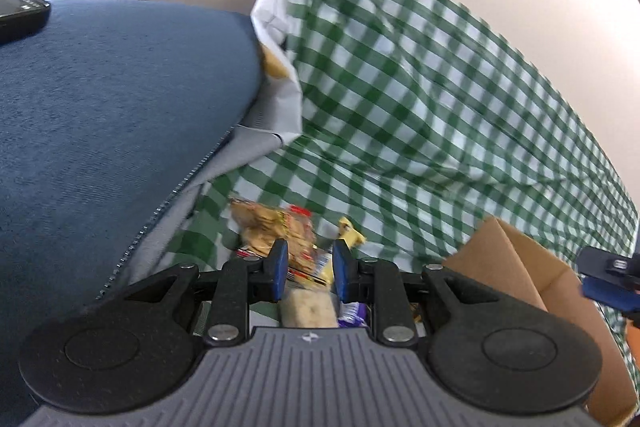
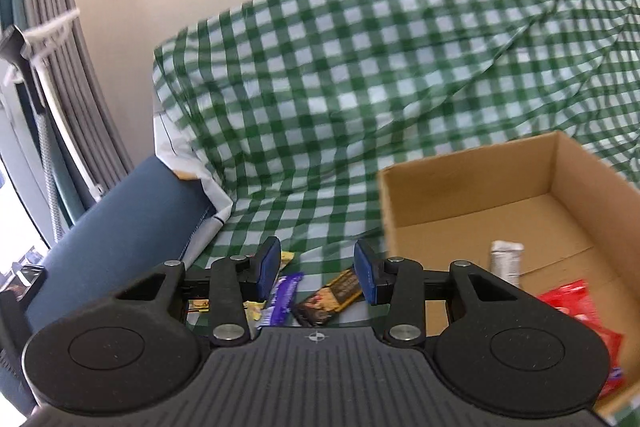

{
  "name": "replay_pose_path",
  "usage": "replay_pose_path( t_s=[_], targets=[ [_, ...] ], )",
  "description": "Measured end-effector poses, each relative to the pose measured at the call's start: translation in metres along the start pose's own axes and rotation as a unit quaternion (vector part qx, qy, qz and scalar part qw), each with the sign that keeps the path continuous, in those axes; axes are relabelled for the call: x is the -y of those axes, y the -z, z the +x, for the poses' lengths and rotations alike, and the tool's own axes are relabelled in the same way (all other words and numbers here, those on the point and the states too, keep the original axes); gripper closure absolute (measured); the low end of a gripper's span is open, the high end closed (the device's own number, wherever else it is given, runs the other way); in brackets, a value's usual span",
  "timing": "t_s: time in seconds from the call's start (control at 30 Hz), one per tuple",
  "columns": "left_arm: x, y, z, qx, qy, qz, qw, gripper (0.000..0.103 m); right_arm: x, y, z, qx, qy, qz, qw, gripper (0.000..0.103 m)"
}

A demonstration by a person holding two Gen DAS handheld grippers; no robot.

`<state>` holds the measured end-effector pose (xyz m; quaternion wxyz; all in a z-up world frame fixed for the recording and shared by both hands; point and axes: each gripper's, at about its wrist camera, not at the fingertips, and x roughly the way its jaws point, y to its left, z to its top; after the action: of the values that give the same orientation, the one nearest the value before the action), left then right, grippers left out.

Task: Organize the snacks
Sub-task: 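Move both open tools back to the snack pile, then grasp the cookie bag with the left tool while the right grasps the dark biscuit bar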

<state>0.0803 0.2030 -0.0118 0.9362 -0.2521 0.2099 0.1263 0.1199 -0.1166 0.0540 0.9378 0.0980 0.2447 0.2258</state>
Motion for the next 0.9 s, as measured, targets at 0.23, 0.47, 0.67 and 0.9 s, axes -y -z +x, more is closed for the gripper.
replay_pose_path(
  t_s=[0.23, 0.47, 0.67, 0.9],
  targets=[
    [-0.007, -0.002, 0.022, -0.010, -0.021, -0.003, 0.9997, 0.078, -0.049, 0.007, 0.075, -0.051, 0.034, -0.001, 0.998, 0.054],
    [-0.004, 0.000, 0.047, -0.015, -0.038, 0.022, 0.9989, 0.071, -0.054, 0.020, 0.142, -0.107, 0.098, 0.007, 0.989, 0.044],
    [-0.002, 0.002, 0.069, -0.018, -0.051, 0.043, 0.9976, 0.058, -0.045, 0.031, 0.184, -0.135, 0.133, 0.013, 0.982, 0.044],
    [0.000, 0.004, 0.091, -0.019, -0.063, 0.060, 0.9961, 0.041, -0.030, 0.042, 0.217, -0.165, 0.162, 0.032, 0.972, 0.039]
  ],
)
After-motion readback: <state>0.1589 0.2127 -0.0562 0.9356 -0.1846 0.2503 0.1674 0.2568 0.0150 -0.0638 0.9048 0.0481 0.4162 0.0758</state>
